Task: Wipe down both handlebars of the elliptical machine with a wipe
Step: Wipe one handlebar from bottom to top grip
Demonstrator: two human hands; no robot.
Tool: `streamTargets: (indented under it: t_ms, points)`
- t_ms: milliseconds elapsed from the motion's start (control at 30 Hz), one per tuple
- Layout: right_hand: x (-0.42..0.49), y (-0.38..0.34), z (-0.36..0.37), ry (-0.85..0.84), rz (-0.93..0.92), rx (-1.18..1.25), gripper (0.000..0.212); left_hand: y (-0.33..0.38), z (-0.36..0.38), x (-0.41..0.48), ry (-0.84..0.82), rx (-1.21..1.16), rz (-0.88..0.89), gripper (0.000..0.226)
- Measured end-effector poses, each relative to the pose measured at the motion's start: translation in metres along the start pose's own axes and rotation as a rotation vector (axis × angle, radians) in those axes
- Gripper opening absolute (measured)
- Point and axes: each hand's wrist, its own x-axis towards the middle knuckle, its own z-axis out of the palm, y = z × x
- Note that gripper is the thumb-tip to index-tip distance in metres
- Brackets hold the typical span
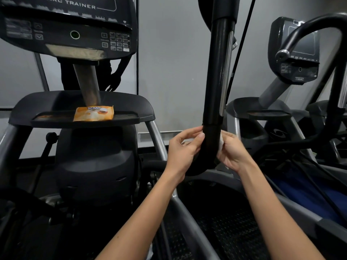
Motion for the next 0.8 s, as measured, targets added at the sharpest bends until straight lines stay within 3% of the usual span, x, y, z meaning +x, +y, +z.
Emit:
streamTargets:
  t_ms: [200, 333, 600, 733, 800]
  points:
    - [-0.011, 0.018, -0.014, 0.03, 0.045, -0.071, 0.023, -0.001, -0.004, -0.002, 0.0, 0.08, -0.001, 0.018]
    - [-0.018, 0.0, -0.004, 0.113, -0.071, -0.073, 0.02, -0.002, -0.004, -0.001, 0.001, 0.073, -0.025, 0.017]
    - [-0.035, 0.006, 0.024, 0.506, -0.674, -0.433, 0.024, 0.001, -0.003, -0.004, -0.005, 0.064, -0.038, 0.018]
    - [-0.037, 0.029, 0.013, 0.506, -1.107, -0.832, 0.013, 0.0, -0.002, -0.005, -0.006, 0.073, -0.042, 0.019]
    - [-0.038, 0.042, 0.004, 0.49, -1.232, -0.958, 0.014, 0.001, -0.002, -0.005, 0.0, 0.057, -0.044, 0.019]
